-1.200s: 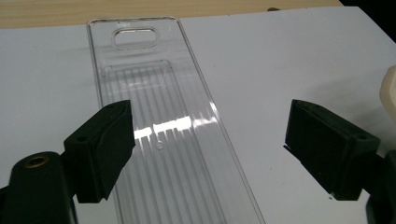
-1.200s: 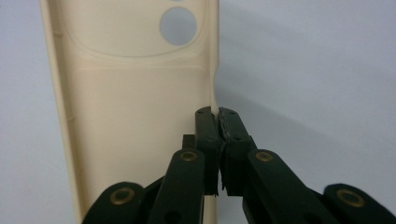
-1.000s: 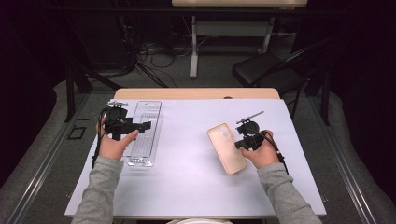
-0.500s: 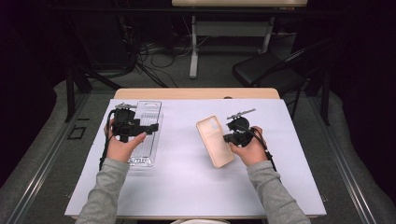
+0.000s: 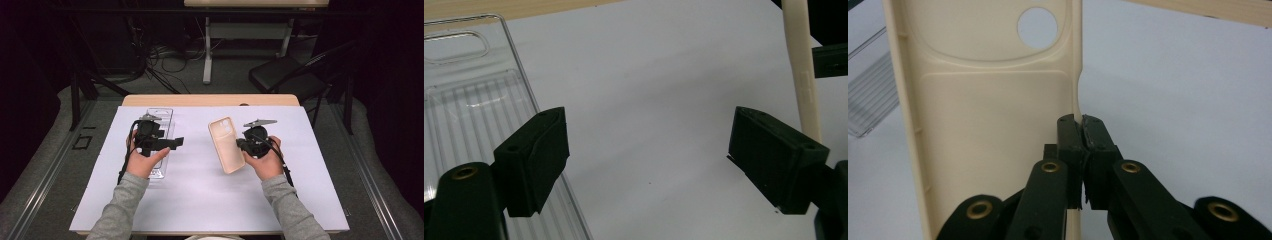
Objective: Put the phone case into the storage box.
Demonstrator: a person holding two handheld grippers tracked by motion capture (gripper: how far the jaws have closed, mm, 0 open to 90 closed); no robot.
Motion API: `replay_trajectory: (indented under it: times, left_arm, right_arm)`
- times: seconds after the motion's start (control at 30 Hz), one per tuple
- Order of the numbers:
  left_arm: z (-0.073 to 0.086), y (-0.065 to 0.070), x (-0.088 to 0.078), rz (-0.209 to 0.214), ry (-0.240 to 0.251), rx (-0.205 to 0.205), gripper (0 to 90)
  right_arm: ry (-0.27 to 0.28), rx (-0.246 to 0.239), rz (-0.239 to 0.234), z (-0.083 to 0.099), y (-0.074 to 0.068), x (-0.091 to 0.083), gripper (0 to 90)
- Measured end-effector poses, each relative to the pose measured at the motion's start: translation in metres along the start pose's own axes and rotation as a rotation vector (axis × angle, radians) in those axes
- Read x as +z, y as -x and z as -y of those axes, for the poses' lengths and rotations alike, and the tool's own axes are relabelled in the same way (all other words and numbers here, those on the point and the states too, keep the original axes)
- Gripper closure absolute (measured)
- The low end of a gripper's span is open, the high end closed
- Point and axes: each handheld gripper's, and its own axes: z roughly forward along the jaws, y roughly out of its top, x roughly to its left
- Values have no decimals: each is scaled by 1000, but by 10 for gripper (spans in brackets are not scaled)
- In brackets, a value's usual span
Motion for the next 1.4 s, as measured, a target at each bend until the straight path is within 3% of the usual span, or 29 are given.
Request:
replay_trajectory:
  times: [0.17,0.53,0.73,1.23,1.4]
  left_arm:
    - [1,7,2,30,22,17,183]
    - [4,25,10,112,10,39,248]
    - [7,33,16,164,11,28,281]
    - [12,45,24,230,7,34,310]
    - [15,46,31,266,-4,12,334]
  right_arm:
    - [35,-7,10,2,-4,0,881]
    - [99,-38,8,4,-14,-1,881]
    - [100,-46,2,7,-19,1,881]
    - [98,-60,1,9,-26,4,881]
    - [102,-65,0,9,-27,4,881]
